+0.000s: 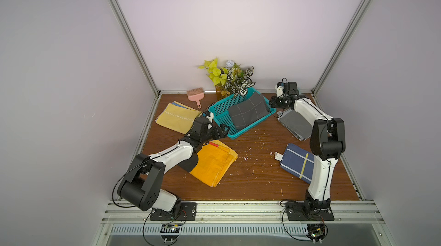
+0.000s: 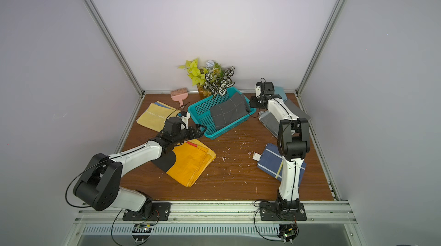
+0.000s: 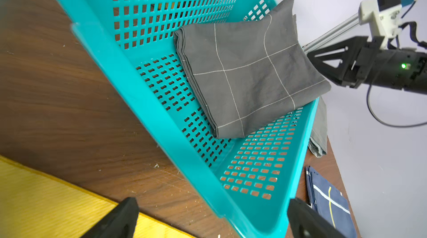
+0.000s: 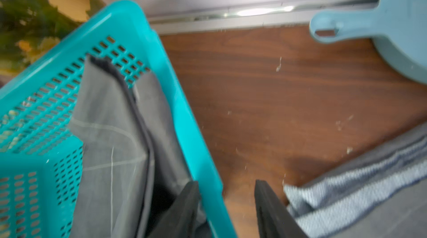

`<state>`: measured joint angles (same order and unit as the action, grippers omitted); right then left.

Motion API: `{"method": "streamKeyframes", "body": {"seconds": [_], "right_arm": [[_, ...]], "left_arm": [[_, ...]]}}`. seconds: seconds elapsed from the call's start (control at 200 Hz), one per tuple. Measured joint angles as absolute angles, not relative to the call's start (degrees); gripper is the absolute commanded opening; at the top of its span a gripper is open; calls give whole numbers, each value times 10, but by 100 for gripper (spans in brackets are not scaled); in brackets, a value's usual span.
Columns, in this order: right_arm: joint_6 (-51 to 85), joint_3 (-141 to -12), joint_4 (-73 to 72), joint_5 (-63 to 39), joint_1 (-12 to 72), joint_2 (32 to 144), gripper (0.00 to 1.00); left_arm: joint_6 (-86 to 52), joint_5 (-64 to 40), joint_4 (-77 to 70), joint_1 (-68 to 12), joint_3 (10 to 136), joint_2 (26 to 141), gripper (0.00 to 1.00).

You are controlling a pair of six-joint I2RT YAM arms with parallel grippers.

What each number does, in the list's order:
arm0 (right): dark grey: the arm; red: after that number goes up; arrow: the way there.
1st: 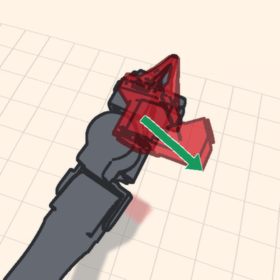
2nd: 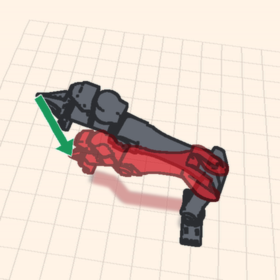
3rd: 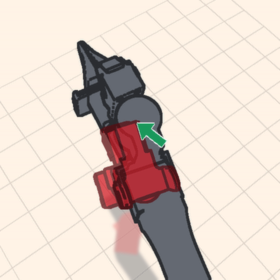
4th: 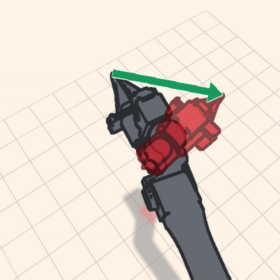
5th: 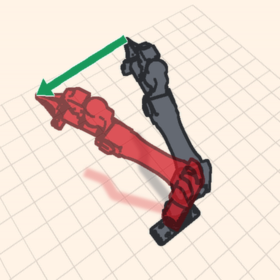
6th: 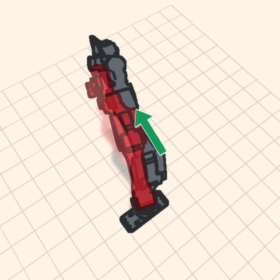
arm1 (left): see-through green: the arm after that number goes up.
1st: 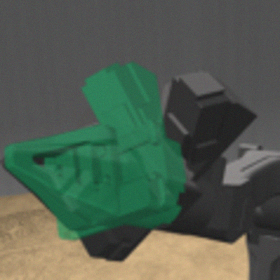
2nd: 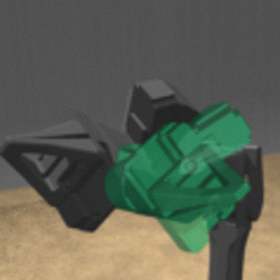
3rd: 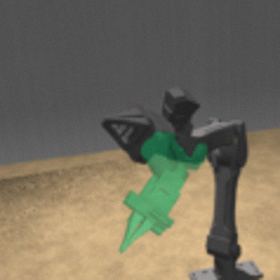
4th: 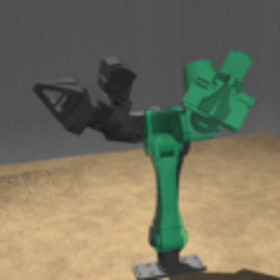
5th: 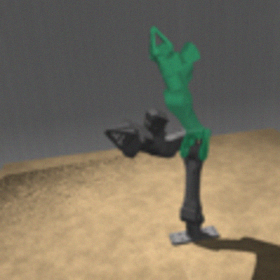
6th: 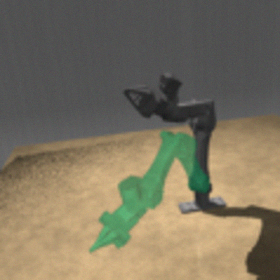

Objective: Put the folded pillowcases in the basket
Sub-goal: Adjust at the center of the board.

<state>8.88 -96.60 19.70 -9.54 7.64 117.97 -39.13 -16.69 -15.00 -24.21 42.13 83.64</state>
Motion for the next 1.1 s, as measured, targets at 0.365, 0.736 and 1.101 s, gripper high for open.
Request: {"method": "streamKeyframes", "body": {"seconds": [0.365, 0.736, 1.101], "right_arm": [[103, -849, 155, -108, 74, 1096, 0], [137, -693, 124, -123, 83, 974, 21], [170, -571, 221, -47, 95, 768, 99]], "left_arm": [[-387, -153, -102, -217, 413, 810, 100], [-373, -112, -20, -179, 384, 712, 100], [-355, -88, 45, -234, 401, 667, 100]]}}
